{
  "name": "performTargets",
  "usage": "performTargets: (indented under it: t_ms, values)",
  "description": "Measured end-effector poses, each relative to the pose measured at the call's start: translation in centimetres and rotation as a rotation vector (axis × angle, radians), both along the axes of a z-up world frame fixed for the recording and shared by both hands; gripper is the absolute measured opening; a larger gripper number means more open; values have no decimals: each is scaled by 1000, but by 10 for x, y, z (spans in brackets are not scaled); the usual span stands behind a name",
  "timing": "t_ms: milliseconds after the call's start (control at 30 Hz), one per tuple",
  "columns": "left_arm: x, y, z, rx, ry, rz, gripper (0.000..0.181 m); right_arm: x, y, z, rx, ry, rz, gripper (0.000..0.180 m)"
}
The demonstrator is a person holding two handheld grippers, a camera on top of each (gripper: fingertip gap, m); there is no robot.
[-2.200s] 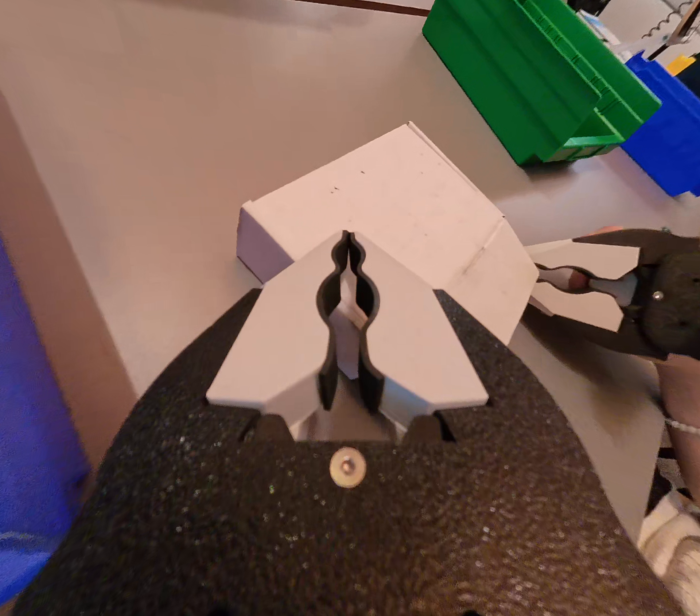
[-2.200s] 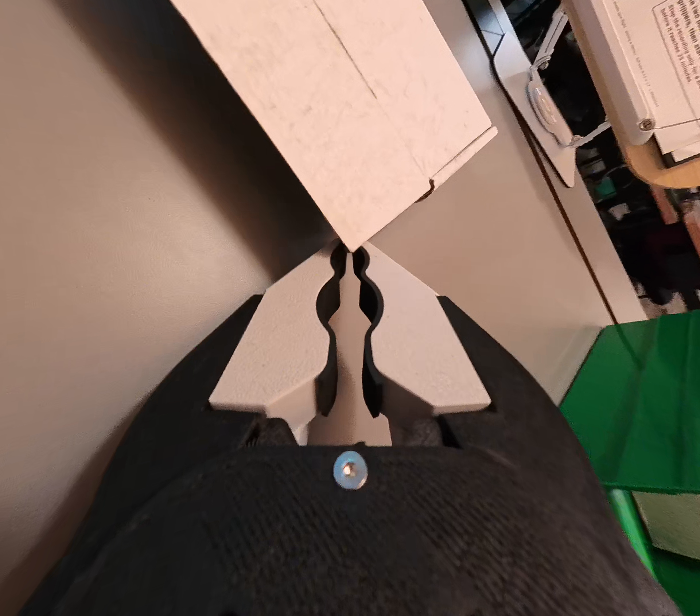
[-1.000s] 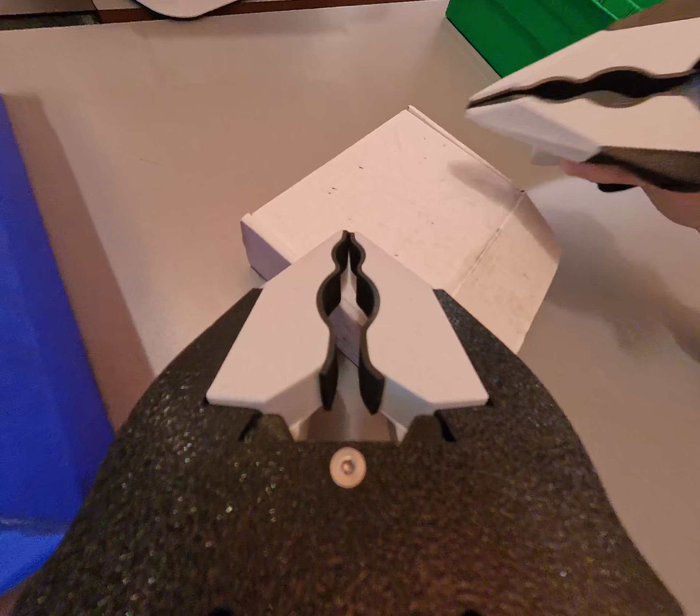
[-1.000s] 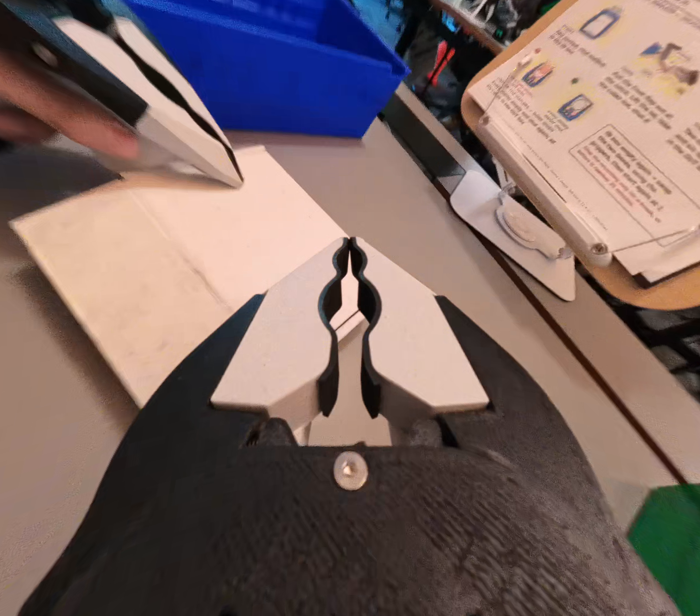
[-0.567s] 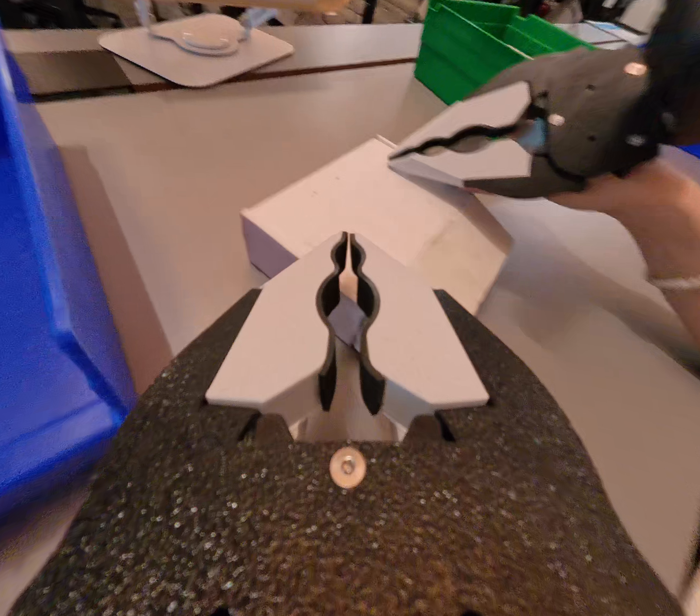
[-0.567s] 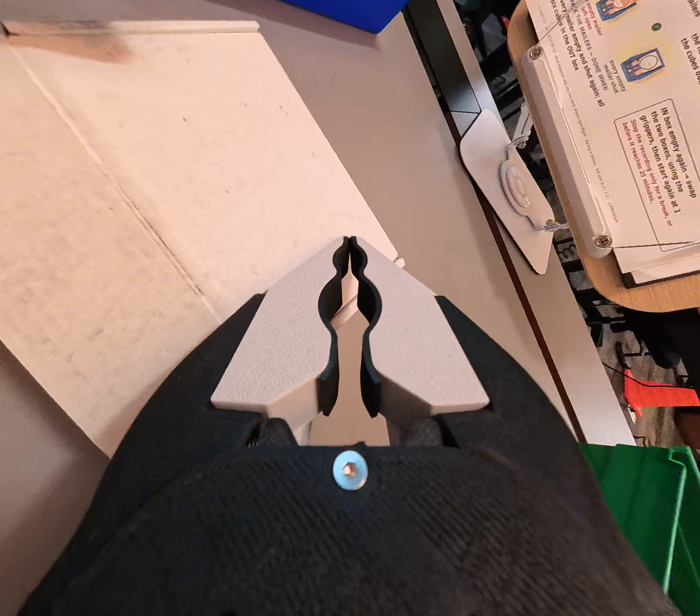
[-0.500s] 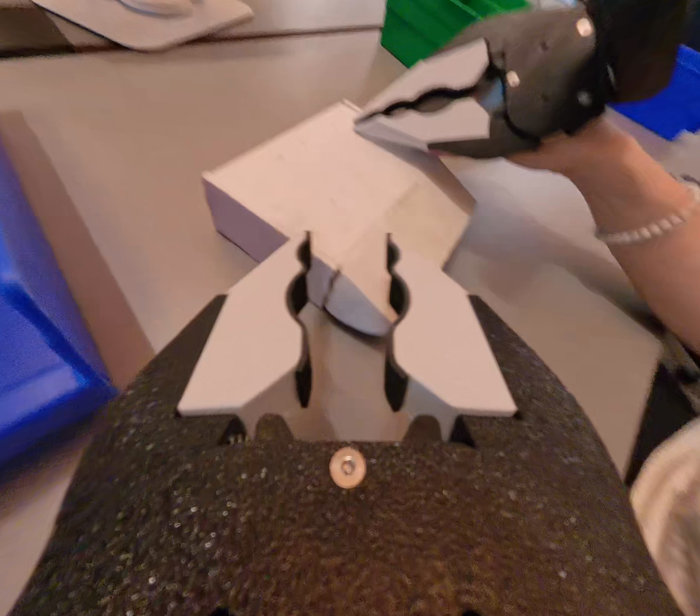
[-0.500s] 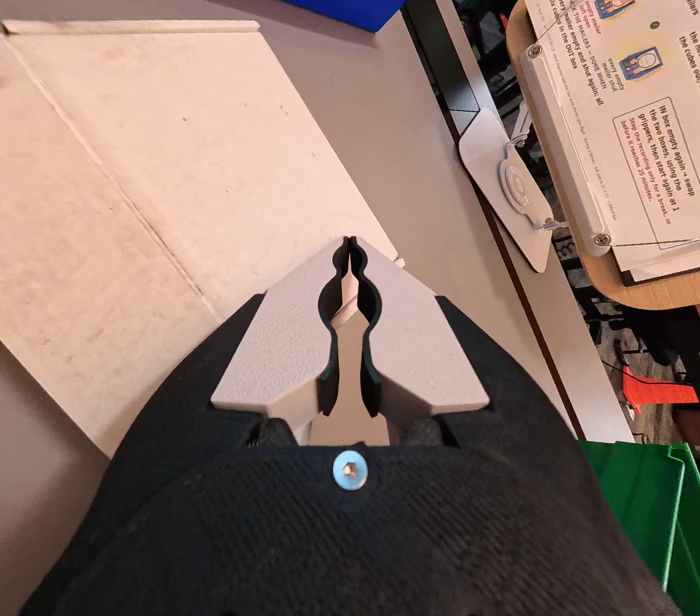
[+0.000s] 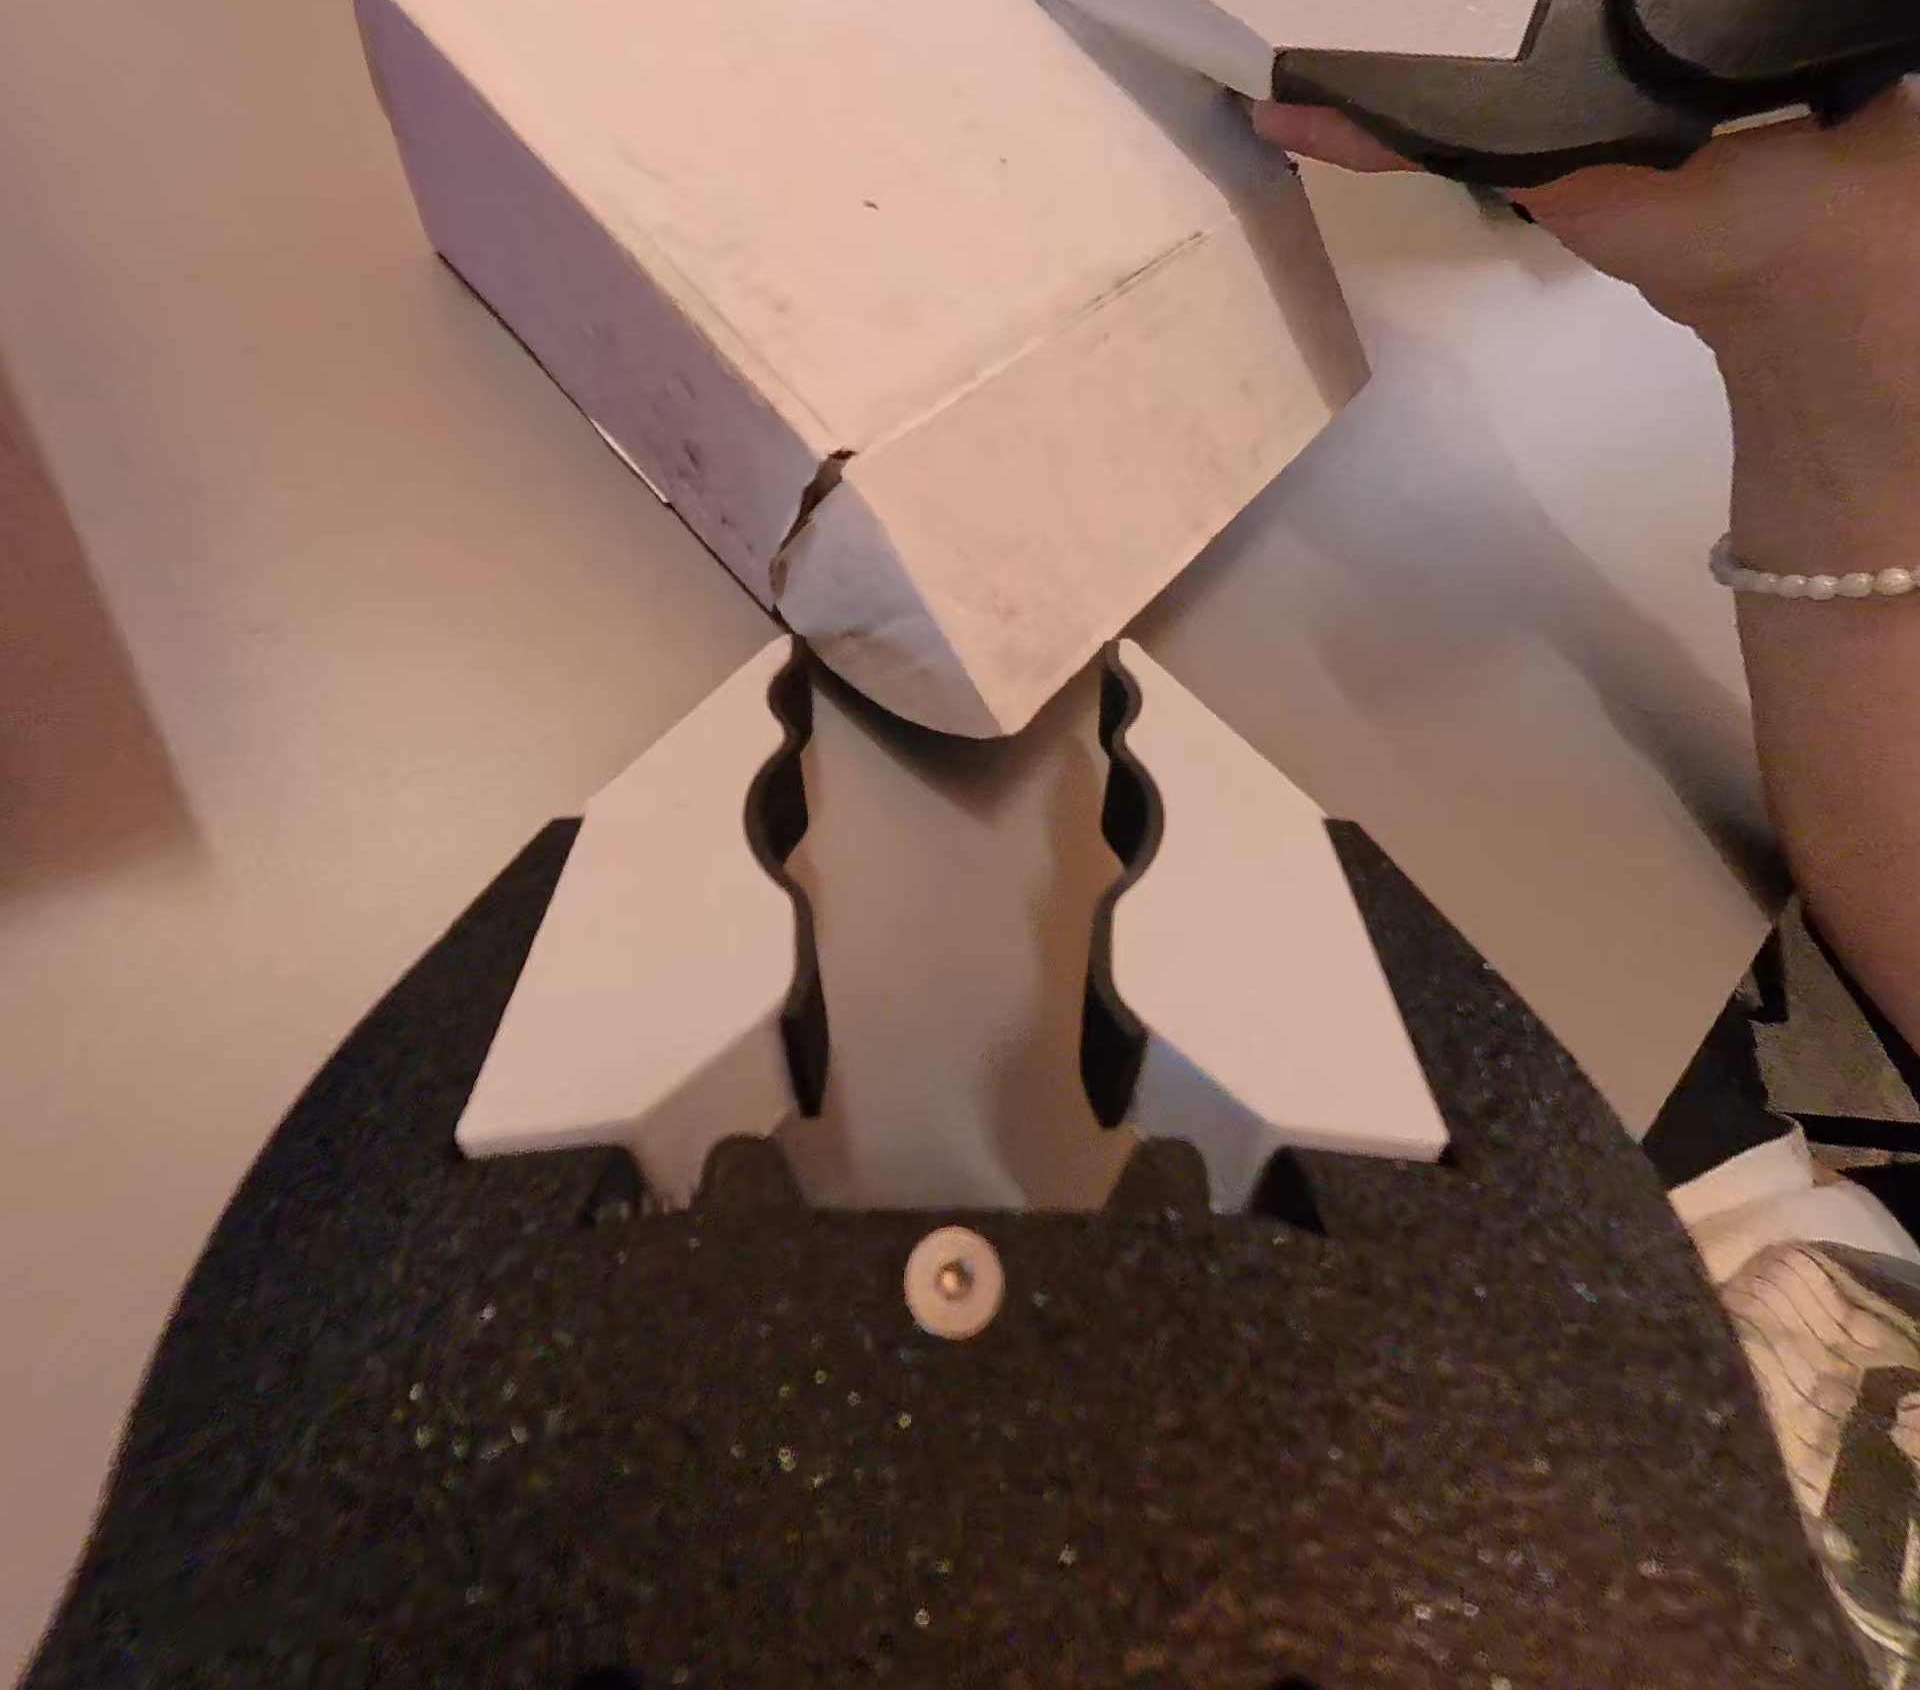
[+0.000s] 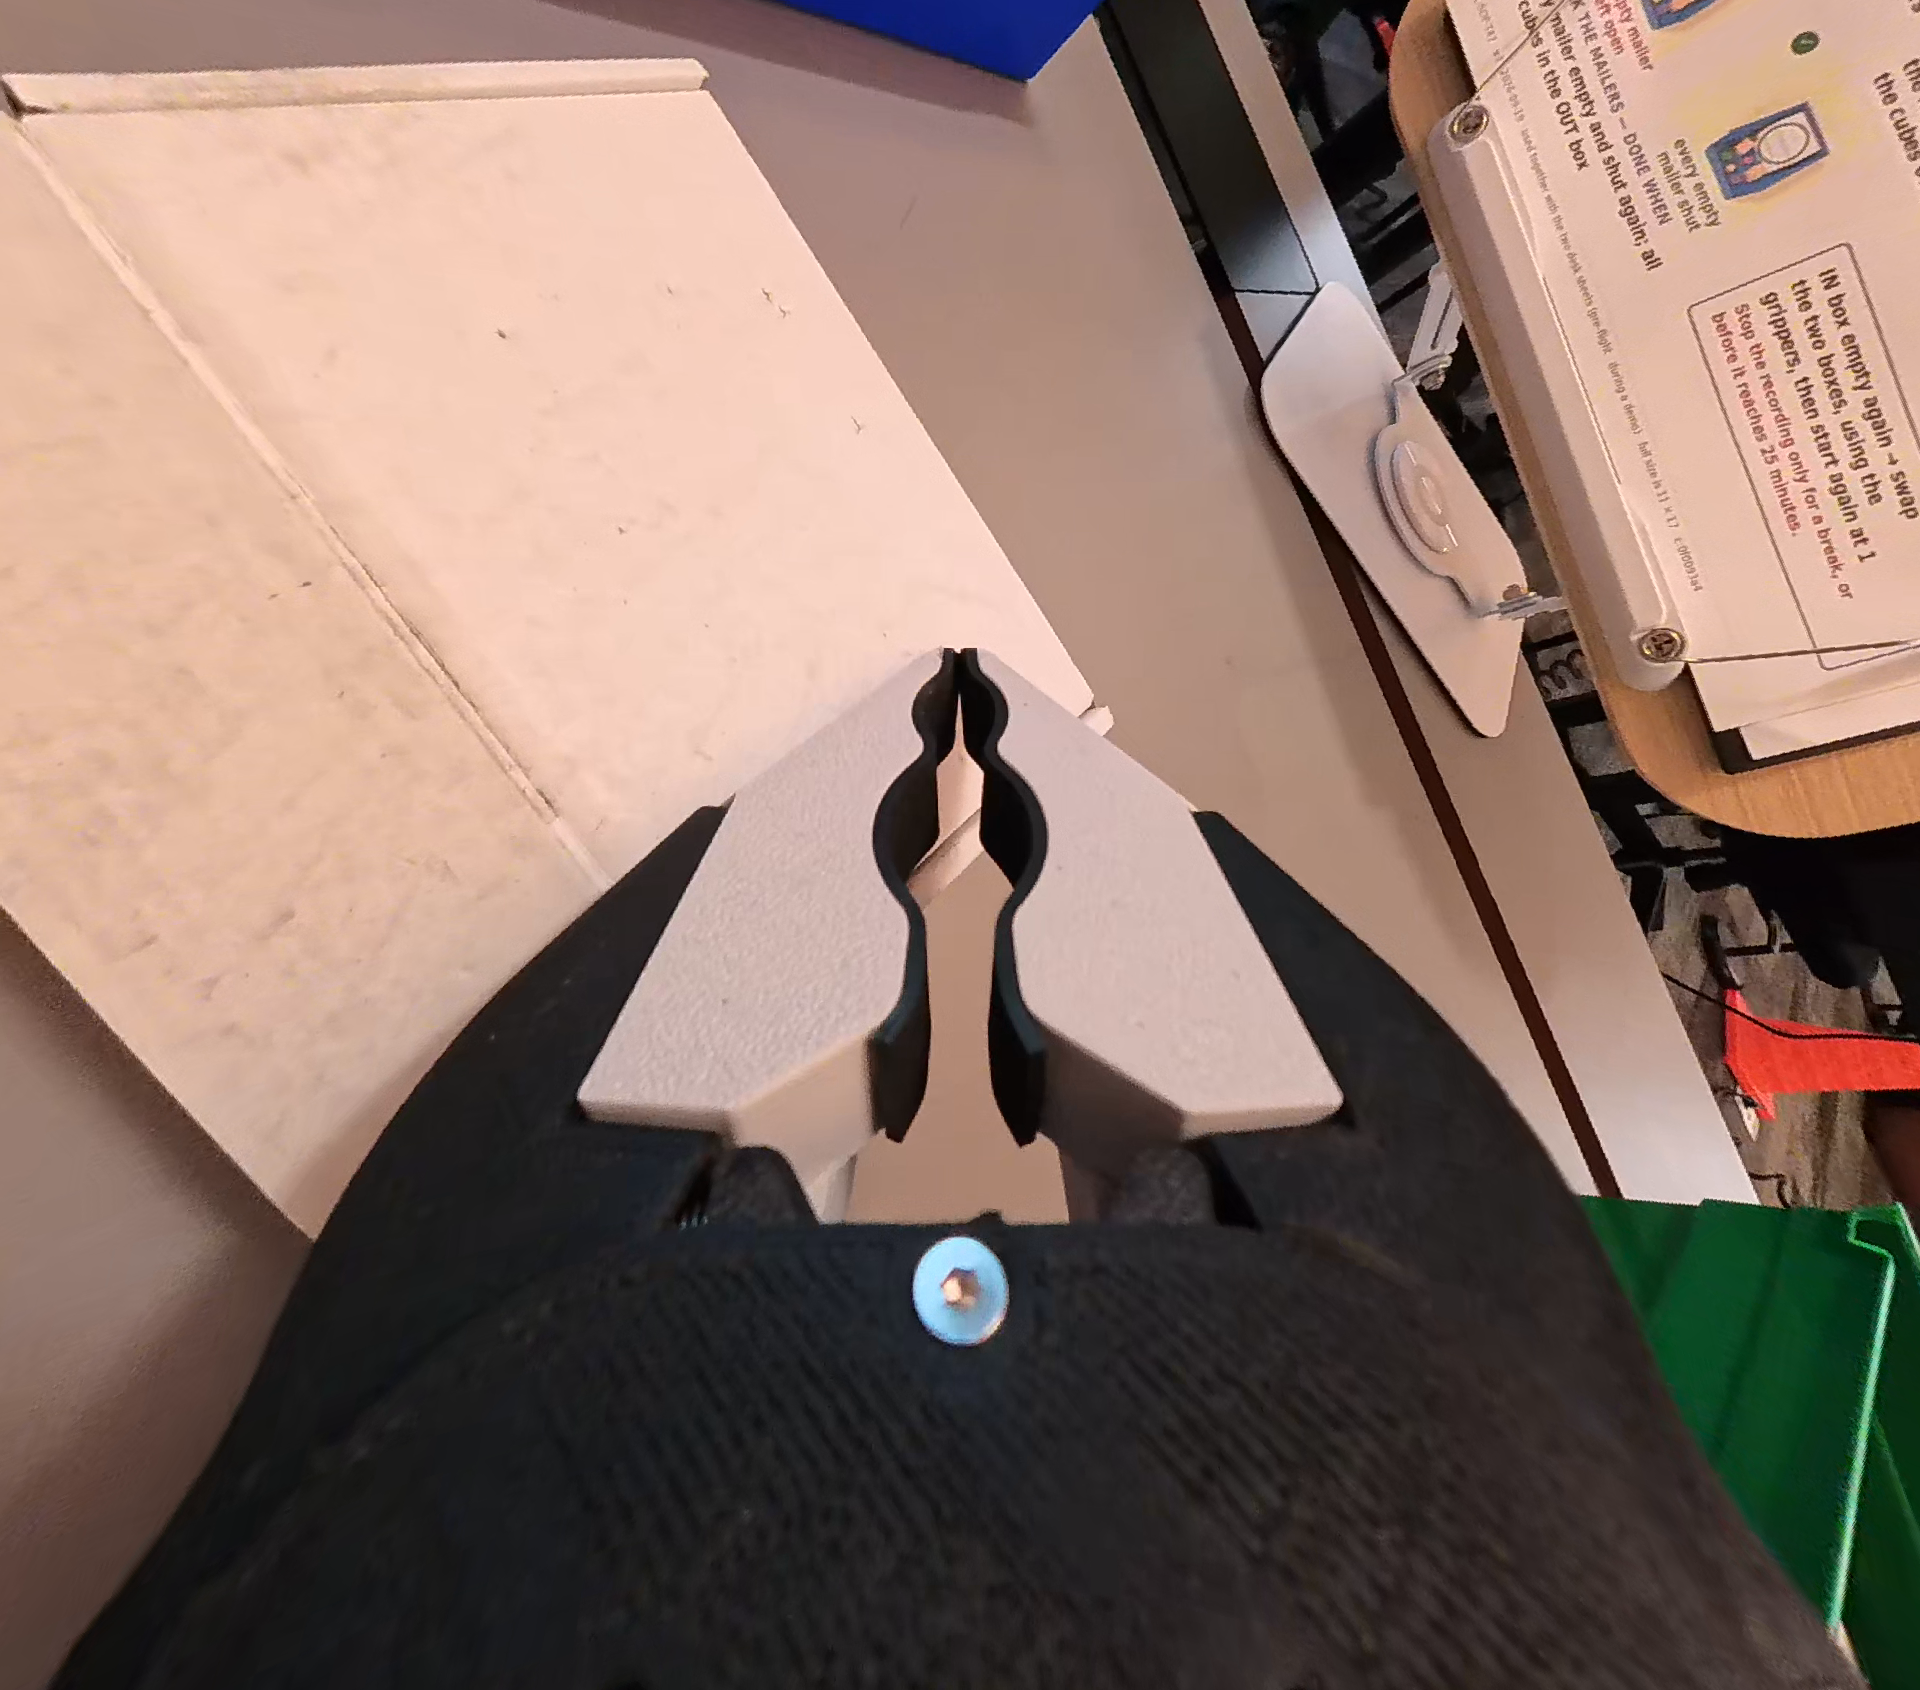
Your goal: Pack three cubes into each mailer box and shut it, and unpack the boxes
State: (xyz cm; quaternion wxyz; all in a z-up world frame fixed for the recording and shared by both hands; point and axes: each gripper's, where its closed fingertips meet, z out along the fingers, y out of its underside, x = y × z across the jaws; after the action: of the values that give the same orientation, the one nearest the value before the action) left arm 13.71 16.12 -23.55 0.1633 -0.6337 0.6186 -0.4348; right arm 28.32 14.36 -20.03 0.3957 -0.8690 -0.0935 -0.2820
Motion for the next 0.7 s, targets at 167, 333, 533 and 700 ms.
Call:
performTargets:
  t_ms: [167,333,533,700]
  values:
    - [-3,-10,3,-44,-10,-41,47,0,0,0,-12,-16,-4,0]
    - [-3,-9,4,-44,-25,-49,54,0,0,0,-7,-11,-3,0]
    - [-5,-2,12,-73,-53,-36,54,0,0,0,-1,-5,-1,0]
    - [3,3,13,-84,-87,10,34,0,0,0,-5,-8,-2,0]
